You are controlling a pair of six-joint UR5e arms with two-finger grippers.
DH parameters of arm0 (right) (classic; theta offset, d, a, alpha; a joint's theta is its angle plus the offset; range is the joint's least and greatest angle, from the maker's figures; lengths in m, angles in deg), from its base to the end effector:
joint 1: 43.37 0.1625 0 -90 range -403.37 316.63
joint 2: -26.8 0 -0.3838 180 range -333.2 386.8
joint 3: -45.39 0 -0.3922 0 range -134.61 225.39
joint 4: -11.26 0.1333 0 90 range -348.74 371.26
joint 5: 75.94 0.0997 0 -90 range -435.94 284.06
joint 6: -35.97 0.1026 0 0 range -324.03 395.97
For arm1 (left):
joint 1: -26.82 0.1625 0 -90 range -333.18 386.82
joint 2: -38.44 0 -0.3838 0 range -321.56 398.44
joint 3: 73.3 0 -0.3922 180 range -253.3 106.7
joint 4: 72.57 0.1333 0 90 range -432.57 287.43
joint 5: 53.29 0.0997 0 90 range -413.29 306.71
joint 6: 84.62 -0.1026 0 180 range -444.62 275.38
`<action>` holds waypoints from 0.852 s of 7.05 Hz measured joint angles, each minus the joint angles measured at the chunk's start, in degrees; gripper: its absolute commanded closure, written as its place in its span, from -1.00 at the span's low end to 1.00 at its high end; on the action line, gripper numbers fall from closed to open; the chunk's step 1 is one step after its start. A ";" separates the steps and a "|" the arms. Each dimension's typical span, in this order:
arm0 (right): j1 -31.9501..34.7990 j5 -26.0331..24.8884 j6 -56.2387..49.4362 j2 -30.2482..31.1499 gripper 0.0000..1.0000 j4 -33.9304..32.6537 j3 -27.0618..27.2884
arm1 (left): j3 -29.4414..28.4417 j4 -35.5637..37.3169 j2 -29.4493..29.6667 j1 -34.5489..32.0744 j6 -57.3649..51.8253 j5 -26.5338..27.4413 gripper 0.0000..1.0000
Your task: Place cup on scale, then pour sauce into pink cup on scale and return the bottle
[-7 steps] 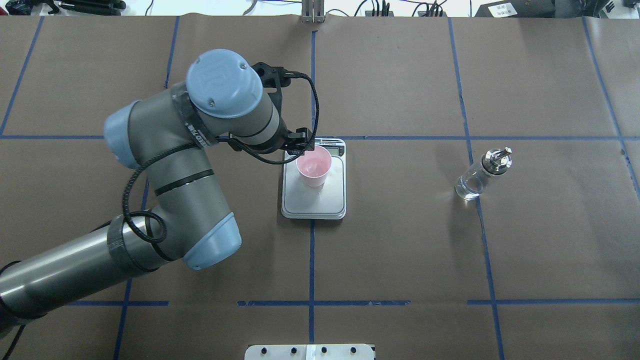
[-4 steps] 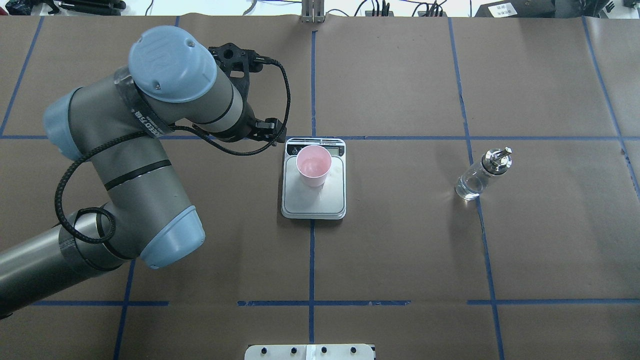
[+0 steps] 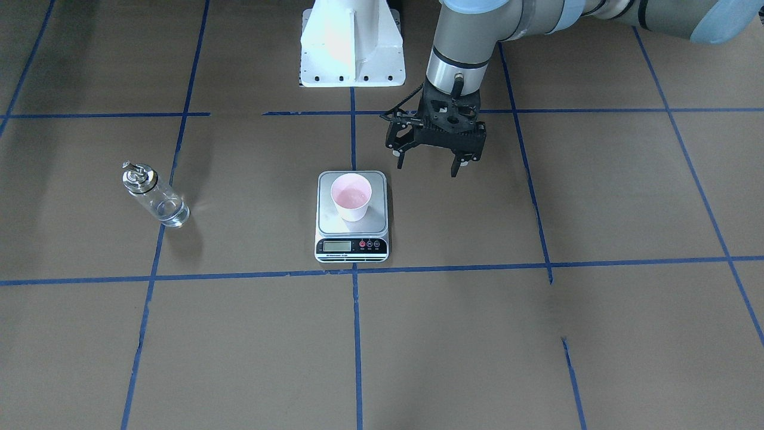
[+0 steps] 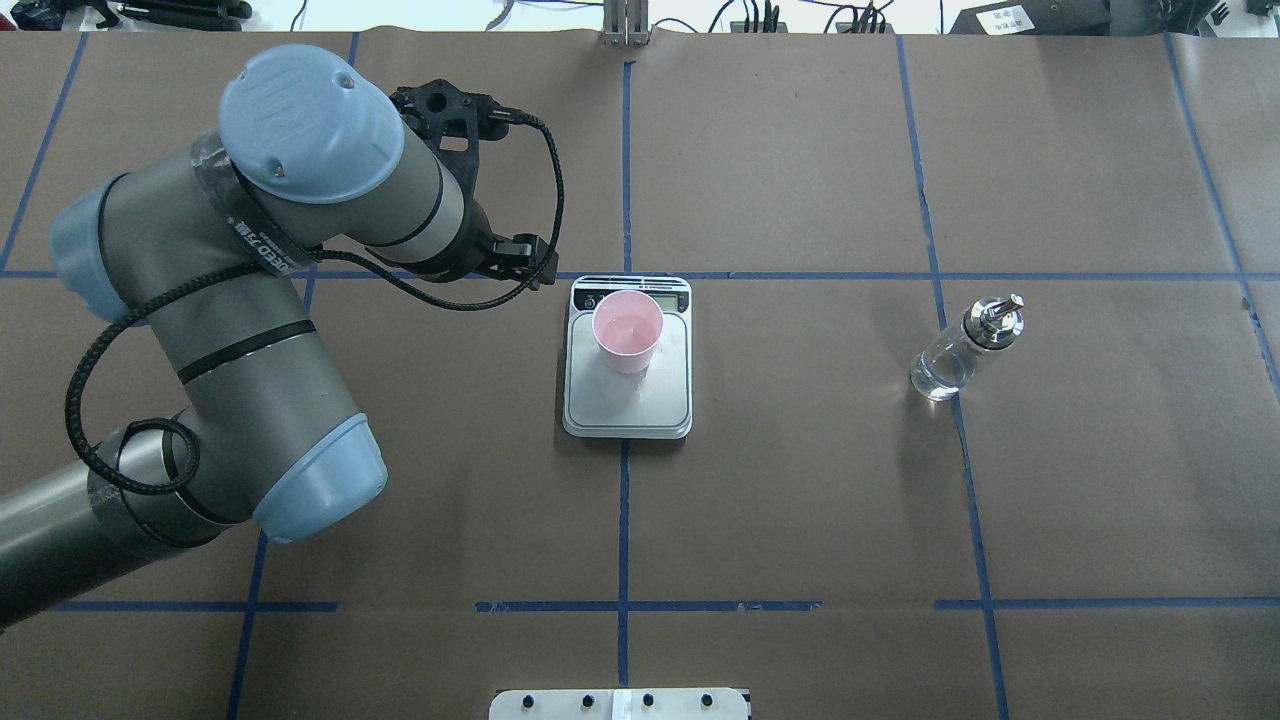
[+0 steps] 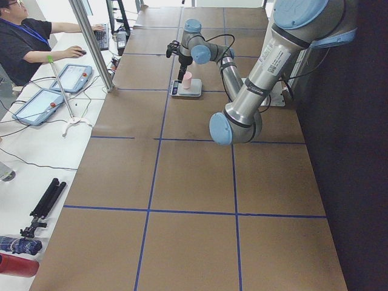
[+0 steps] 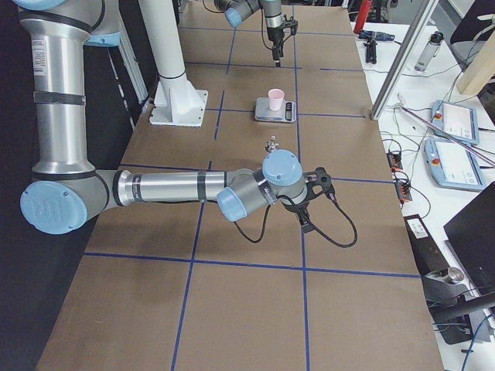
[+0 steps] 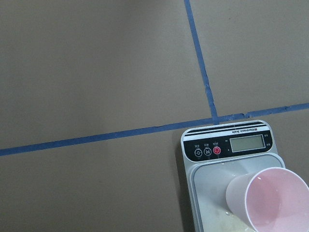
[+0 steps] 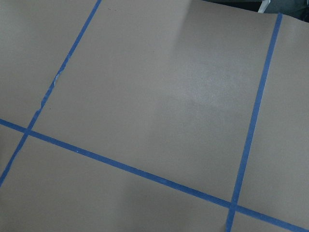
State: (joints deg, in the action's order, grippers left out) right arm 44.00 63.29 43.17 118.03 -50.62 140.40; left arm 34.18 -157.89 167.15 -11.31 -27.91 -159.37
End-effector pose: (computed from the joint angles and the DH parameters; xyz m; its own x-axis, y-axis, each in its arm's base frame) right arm 0.0325 -0.5052 0.5246 0.6339 -0.3201 0.7041 -0.0408 0.8953 0.4437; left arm 0.4052 -0.4514 0.1194 0.6413 0.1671 -0.7489 0.0847 0.9546 0.2855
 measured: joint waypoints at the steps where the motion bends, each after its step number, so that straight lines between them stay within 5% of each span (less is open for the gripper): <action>1: 0.00 0.04 0.09 0.00 -1.00 0.00 0.03 | 0.55 0.13 -0.49 -0.48 -0.81 -0.02 -1.00; 6: 0.00 0.09 0.82 0.02 -1.00 0.08 0.64 | 7.35 2.79 -8.63 -8.06 -16.98 -2.22 -1.00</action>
State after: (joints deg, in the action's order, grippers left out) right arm 44.00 63.38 43.99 118.05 -50.54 141.04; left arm 41.54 -155.10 158.52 -19.37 -44.89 -161.59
